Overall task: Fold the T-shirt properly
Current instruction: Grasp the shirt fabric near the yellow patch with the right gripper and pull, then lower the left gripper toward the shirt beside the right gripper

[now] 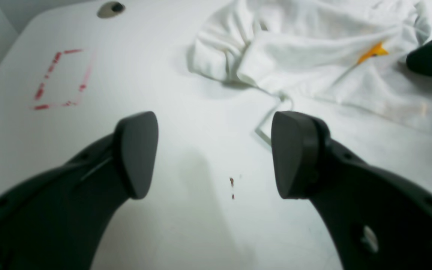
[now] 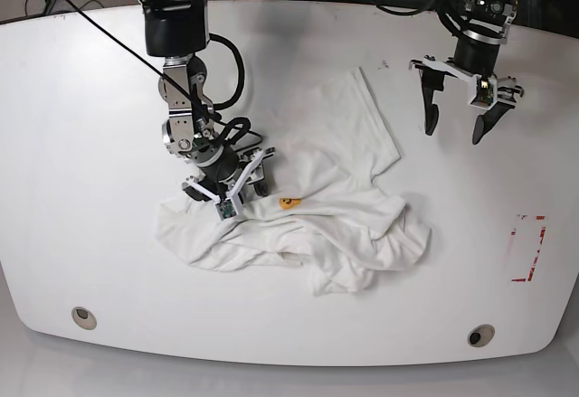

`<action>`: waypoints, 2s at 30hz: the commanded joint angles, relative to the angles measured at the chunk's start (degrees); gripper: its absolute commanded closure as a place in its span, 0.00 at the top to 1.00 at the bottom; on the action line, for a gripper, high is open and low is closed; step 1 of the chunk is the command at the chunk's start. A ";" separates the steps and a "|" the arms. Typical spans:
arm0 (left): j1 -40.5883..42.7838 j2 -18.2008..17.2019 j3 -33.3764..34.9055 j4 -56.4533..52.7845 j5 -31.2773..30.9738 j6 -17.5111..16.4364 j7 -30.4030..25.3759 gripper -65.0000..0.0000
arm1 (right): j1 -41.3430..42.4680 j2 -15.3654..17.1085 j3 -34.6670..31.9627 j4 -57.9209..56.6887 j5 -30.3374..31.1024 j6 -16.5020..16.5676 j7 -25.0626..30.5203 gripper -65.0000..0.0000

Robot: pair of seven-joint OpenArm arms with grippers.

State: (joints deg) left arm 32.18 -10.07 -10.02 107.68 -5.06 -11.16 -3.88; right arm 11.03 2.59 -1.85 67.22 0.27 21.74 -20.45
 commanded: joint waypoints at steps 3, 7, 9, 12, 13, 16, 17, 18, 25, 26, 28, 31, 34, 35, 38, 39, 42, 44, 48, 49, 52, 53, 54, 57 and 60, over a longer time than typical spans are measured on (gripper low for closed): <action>-0.34 -0.40 -0.28 0.70 -0.31 0.32 -1.37 0.68 | 0.91 -0.68 2.62 -1.97 -0.11 0.60 0.07 0.46; -0.23 -0.44 -0.33 0.66 -0.19 0.27 -1.42 0.68 | 0.30 -0.41 3.95 -0.79 -0.06 0.61 -0.44 0.46; -0.20 -0.44 -0.35 0.64 -0.19 0.30 -1.47 0.68 | -0.18 -0.20 4.73 0.20 -0.04 0.53 -0.76 0.46; -0.23 -0.55 0.04 0.72 -0.13 0.28 -1.54 0.68 | -1.51 -0.21 6.38 2.52 -0.17 0.76 -1.10 0.46; -0.25 -0.51 0.03 0.67 -0.16 0.30 -1.51 0.68 | -1.62 -0.16 6.44 2.75 -0.17 0.78 -1.20 0.46; -0.36 -0.51 0.12 0.56 -0.17 0.26 -1.43 0.68 | -2.07 -0.10 6.40 2.93 -0.28 0.80 -1.25 0.45; -0.42 -0.50 0.12 0.54 -0.17 0.23 -1.41 0.68 | -2.13 -0.09 6.24 2.81 -0.34 0.77 -1.24 0.44; -0.48 -0.48 0.13 0.51 -0.18 0.21 -1.39 0.68 | -2.19 -0.08 6.08 2.68 -0.40 0.74 -1.23 0.43; -0.98 -0.41 0.01 0.73 -0.33 0.08 -1.61 0.68 | -1.37 0.56 4.84 1.52 -1.03 0.44 -3.46 0.18; -1.03 -0.41 -0.01 0.74 -0.36 0.07 -1.58 0.68 | -1.37 0.62 4.85 1.60 -1.04 0.43 -3.84 0.15; -0.94 -0.39 -0.01 0.78 -0.41 0.06 -1.74 0.68 | -1.24 0.72 4.72 2.13 -1.22 0.52 -4.70 0.10; -0.94 -0.42 0.10 0.85 -0.35 0.03 -1.80 0.68 | -1.27 1.09 4.64 3.69 -1.22 0.44 -6.72 0.10; -0.90 -0.45 0.05 0.81 -0.12 0.13 -1.99 0.69 | -1.98 1.80 4.35 9.93 -0.79 0.08 -12.95 0.14; -0.89 -0.47 0.07 0.79 -0.10 0.14 -1.98 0.69 | -2.22 1.94 4.32 10.98 -0.79 0.03 -13.60 0.15; -1.03 -0.49 0.16 0.74 -0.13 0.10 -1.94 0.69 | -2.96 2.29 4.33 13.84 -0.81 -0.04 -15.19 0.17; -1.15 -0.47 0.19 0.72 -0.16 0.09 -1.85 0.69 | -3.28 2.31 4.36 14.72 -0.85 -0.04 -15.48 0.17; -1.80 -0.42 0.27 0.68 -0.28 0.01 -1.33 0.69 | -4.25 2.22 4.44 17.02 -0.96 -0.03 -15.87 0.15; -2.55 -0.37 0.35 0.69 -0.43 -0.09 -0.89 0.68 | -5.00 2.01 4.52 18.10 -0.94 0.03 -15.57 0.12; -4.58 -0.33 0.63 0.82 -0.56 -0.06 0.81 0.68 | -7.96 0.95 4.53 20.44 -1.03 -0.19 -13.13 0.03; -4.91 -0.32 0.68 0.74 -0.58 -0.07 1.01 0.67 | -8.27 0.79 4.46 20.81 -1.03 -0.19 -12.88 0.02; -5.66 -0.35 0.69 0.56 -0.59 -0.07 1.32 0.67 | -9.16 0.46 4.31 21.90 -0.99 -0.24 -12.03 0.01; -5.84 -0.33 0.66 0.44 -0.58 -0.04 1.33 0.67 | -9.47 0.38 4.22 22.17 -0.96 -0.24 -11.66 0.01; -6.01 -0.31 0.64 0.32 -0.57 -0.02 1.34 0.67 | -9.77 0.31 4.14 22.43 -0.93 -0.25 -11.28 0.01; -6.86 -0.33 0.60 -0.42 -0.29 0.02 0.80 0.67 | -11.30 0.16 3.76 22.41 -0.85 -0.26 -8.87 0.00; -8.29 -0.37 0.95 -1.51 -0.12 0.09 0.47 0.67 | -12.60 0.02 3.56 22.47 -0.80 -0.19 -7.07 0.00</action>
State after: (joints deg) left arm 25.21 -10.02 -9.19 105.78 -4.97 -11.40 -1.28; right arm -1.19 2.57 1.85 88.44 -1.19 21.47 -29.98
